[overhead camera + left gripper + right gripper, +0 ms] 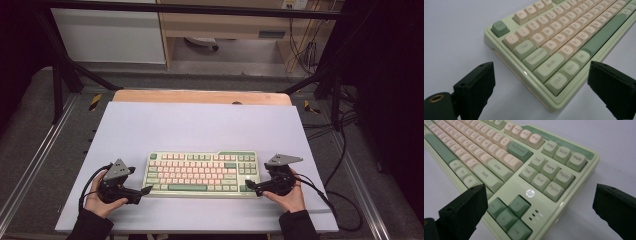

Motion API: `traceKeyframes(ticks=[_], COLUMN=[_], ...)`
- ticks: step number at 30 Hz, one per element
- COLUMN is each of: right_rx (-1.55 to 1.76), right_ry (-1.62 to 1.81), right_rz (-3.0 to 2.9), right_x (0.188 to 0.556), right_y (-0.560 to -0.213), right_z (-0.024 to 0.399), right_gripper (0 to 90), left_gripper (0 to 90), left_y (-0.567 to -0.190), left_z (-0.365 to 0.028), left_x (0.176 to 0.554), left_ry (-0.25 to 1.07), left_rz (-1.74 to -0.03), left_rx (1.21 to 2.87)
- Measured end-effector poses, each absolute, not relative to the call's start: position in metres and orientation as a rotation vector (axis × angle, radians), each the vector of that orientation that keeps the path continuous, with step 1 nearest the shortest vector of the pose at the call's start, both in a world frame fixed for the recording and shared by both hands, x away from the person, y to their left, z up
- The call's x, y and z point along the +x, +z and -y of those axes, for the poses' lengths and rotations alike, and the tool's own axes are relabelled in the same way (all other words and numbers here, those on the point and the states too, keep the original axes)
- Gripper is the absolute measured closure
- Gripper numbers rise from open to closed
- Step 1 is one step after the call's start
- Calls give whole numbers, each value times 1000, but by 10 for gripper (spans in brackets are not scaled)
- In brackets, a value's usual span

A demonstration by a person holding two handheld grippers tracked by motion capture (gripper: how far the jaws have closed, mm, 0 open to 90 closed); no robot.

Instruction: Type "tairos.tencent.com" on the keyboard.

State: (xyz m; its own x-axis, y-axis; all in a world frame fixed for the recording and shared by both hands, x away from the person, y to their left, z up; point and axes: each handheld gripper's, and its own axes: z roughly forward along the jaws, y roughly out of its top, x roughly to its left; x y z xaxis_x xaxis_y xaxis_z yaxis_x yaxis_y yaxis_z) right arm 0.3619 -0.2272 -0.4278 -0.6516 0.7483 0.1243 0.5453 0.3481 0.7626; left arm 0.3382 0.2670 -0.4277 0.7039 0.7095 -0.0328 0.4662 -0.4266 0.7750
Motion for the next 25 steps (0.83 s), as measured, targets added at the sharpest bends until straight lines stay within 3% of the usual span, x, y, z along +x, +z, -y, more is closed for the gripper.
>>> traceKeyframes(ticks=[16, 25], right_rx=[1181, 1186], right_ry=[1209, 1205], right_rz=[-2349, -2356], right_x=[346, 345], right_y=[-444, -447], right_z=[267, 269], right_gripper=[4, 4], left_gripper=[79, 79], left_y=[-437, -438], left_z=[-289, -289], left_x=[333, 333], left_ry=[373, 364], left_rz=[-927, -923], left_rx=[2073, 2084])
